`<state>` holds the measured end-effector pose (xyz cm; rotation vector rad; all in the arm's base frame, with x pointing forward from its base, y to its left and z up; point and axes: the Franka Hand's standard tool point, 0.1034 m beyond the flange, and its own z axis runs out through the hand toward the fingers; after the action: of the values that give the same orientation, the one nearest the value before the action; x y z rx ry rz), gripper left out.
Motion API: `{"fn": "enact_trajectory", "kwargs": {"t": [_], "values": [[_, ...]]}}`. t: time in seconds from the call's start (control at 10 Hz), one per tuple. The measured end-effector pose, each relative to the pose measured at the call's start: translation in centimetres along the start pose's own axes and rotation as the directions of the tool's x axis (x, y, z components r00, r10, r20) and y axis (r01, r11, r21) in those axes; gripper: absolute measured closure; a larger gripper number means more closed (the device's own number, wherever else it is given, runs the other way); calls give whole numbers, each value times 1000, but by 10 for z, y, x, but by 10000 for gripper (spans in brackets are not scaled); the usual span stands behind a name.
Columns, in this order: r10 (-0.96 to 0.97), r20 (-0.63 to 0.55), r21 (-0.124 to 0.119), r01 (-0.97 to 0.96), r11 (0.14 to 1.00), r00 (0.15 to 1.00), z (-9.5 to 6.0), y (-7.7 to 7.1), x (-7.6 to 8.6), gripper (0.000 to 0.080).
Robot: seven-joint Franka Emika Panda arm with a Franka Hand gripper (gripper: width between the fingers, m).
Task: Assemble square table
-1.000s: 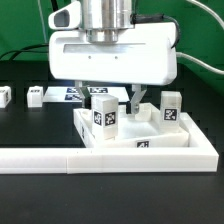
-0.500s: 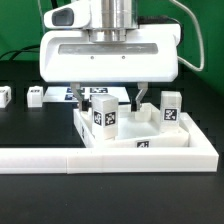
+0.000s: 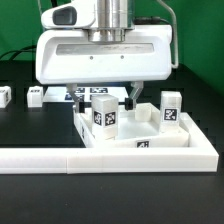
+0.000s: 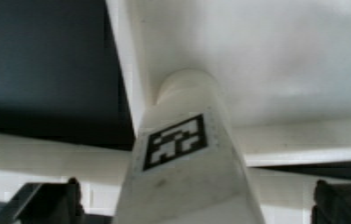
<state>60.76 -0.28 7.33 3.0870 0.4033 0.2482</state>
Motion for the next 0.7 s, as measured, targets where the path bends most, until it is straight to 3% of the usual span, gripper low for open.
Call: {"fn": "enact_trajectory", "kwargs": {"t": [0.2, 0.5, 0.7], "values": [[-17, 0, -1, 17, 1000, 1000, 0, 2, 0, 151], [16, 1, 0, -16, 1000, 1000, 1, 1, -1, 511], [110, 1, 1, -110, 994, 994, 1, 1, -1, 511]]}}
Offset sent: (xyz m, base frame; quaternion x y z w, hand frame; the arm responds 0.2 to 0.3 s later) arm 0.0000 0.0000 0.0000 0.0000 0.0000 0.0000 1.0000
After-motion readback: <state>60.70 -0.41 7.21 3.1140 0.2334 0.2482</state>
